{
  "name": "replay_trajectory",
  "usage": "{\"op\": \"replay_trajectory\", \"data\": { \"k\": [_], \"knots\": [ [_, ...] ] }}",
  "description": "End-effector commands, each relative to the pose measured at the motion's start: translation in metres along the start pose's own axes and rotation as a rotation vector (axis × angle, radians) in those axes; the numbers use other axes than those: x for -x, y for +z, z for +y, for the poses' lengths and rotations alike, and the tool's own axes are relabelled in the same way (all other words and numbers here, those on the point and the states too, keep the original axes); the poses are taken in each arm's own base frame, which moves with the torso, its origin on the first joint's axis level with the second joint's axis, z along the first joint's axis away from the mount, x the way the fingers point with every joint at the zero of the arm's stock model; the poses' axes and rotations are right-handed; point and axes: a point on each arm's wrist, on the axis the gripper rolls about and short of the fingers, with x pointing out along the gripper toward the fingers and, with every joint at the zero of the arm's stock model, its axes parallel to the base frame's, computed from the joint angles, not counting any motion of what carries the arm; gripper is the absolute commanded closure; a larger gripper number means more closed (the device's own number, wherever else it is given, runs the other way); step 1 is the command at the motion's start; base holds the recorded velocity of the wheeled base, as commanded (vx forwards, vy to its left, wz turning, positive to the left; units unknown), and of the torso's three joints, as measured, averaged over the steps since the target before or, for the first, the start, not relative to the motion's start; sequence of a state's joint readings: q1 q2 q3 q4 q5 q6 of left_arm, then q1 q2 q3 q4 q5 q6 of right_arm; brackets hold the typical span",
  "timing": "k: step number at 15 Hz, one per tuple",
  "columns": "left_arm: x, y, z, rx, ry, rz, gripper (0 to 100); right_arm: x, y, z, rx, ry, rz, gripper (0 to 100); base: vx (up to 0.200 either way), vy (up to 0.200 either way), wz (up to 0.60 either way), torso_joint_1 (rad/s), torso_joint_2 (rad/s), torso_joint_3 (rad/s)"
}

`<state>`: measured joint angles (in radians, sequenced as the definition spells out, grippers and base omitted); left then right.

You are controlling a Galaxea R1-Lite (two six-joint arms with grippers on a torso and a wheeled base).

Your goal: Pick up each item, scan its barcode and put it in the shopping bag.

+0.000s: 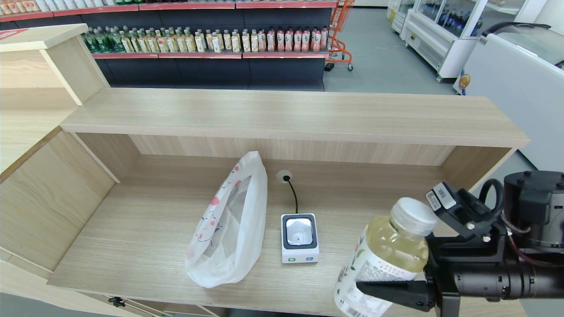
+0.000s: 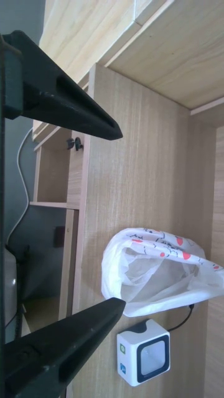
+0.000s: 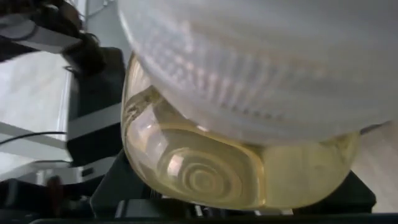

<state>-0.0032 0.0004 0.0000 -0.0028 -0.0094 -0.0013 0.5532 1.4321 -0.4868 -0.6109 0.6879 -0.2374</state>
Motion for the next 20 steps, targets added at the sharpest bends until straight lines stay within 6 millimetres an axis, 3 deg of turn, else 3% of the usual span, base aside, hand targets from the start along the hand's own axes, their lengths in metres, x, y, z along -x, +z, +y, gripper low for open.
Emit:
{"op": "replay_trajectory", "data": {
  "k": [1,6,13,20],
  "knots": [
    [0.0,0.0,0.0,0.0,0.0,-0.001,0,0.017,0.008,-0.017,0.216,-0.218,0.008,100,0.0,0.0,0.0,0.0,0.0,0.0],
    [0.0,0.0,0.0,0.0,0.0,-0.001,0,0.025,0.018,-0.028,0.566,-0.498,0.139,100,0.0,0.0,0.0,0.0,0.0,0.0],
    [0.0,0.0,0.0,-0.001,0.0,-0.001,0,0.034,0.02,-0.022,0.983,-0.595,0.239,100,0.0,0.0,0.0,0.0,0.0,0.0],
    [0.0,0.0,0.0,-0.001,0.0,-0.001,0,0.041,0.009,-0.012,1.025,-0.58,0.275,100,0.0,0.0,0.0,0.0,0.0,0.0]
  ]
}}
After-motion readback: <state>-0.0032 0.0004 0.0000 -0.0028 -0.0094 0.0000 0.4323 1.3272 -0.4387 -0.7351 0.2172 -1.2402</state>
